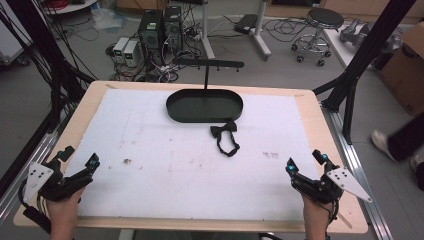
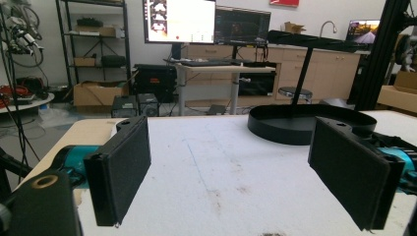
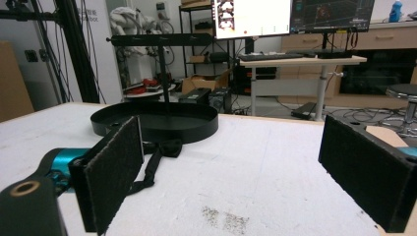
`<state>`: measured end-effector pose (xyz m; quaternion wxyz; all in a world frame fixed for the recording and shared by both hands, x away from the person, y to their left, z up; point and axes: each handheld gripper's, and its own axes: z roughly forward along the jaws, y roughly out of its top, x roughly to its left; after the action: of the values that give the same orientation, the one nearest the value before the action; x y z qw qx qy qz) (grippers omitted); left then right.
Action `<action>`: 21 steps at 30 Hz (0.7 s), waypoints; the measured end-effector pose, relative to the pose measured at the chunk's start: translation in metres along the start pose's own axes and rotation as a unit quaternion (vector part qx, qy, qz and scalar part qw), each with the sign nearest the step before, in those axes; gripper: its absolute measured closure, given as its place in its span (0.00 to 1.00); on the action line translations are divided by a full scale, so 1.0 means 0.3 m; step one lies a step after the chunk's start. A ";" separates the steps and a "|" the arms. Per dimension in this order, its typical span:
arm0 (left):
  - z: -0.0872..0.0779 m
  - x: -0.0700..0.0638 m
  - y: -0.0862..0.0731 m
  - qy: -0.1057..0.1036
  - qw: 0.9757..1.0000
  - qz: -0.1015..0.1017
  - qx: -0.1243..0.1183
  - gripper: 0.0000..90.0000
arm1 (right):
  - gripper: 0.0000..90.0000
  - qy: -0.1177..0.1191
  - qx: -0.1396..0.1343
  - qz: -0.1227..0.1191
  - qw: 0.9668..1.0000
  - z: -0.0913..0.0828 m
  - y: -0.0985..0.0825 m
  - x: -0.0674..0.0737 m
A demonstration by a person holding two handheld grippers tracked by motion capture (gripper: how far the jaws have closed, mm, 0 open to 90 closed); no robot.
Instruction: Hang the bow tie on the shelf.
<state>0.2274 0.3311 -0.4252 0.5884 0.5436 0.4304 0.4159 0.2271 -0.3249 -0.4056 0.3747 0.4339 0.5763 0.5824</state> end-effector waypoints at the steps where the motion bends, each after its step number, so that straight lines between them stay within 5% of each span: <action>1: 0.000 0.000 0.000 0.000 1.000 0.000 0.000 0.18 | 0.10 0.001 0.004 0.002 1.000 0.002 0.001 0.003; 13: -0.009 0.008 0.006 0.003 1.000 -0.005 -0.003 0.18 | 0.10 0.013 0.020 -0.007 1.000 0.026 0.035 0.037; 21: -0.006 0.008 0.003 0.003 1.000 -0.005 0.000 0.18 | 0.10 0.028 0.053 -0.007 0.998 0.118 0.056 0.069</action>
<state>0.2263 0.3341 -0.4246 0.5896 0.5401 0.4348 0.4143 0.2542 -0.2942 -0.3889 0.3391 0.4324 0.6198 0.5602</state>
